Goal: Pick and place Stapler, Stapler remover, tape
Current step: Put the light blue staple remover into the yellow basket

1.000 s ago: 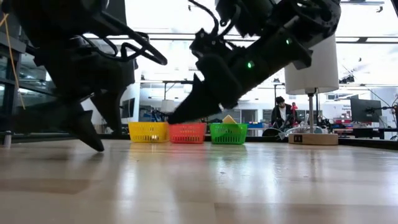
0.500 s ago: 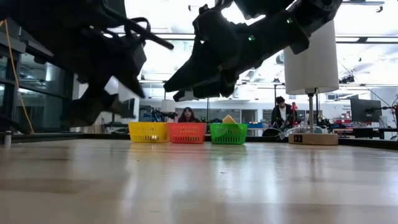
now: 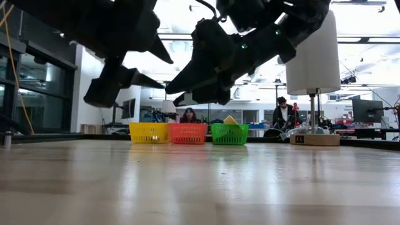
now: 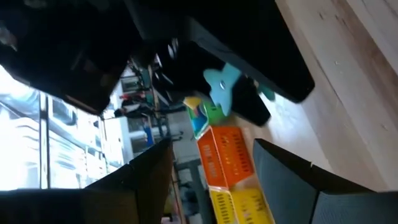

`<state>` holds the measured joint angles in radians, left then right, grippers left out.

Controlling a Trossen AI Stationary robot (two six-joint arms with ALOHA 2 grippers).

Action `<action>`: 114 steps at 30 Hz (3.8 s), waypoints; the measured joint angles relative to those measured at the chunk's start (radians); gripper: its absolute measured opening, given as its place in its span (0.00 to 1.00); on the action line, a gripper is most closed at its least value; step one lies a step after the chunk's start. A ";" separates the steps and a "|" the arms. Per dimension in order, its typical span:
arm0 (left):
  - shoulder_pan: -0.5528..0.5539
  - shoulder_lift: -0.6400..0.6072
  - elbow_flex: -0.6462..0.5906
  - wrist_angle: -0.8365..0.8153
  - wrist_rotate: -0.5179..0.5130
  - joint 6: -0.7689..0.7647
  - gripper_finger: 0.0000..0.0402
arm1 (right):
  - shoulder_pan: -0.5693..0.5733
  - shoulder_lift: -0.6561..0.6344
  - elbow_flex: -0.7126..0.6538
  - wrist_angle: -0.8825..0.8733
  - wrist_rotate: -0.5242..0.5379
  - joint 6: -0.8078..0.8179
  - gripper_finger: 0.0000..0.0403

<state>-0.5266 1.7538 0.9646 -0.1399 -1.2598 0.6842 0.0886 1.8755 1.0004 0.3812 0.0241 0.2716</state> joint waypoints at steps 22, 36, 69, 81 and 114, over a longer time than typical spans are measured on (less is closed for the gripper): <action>0.010 -0.001 0.000 0.112 0.083 0.274 0.54 | -0.079 -0.018 -0.001 0.070 -0.309 -0.089 0.62; 0.037 -0.002 0.003 0.277 0.114 0.418 0.54 | -0.046 -0.051 -0.001 0.125 -0.352 -0.123 0.62; 0.035 -0.001 0.000 0.324 0.127 0.447 0.24 | -0.049 -0.055 0.000 0.154 -0.381 -0.119 0.63; 0.039 -0.001 0.008 0.345 0.117 0.458 0.24 | -0.052 -0.167 0.003 -0.036 -0.358 -0.149 0.63; 0.523 -0.100 -0.001 -0.077 0.189 0.012 0.23 | 0.026 -0.496 -0.001 -0.842 0.490 -0.002 0.62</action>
<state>-0.0035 1.6535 0.9639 -0.2170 -1.0707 0.6966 0.1143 1.3800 0.9993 -0.4605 0.5144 0.2699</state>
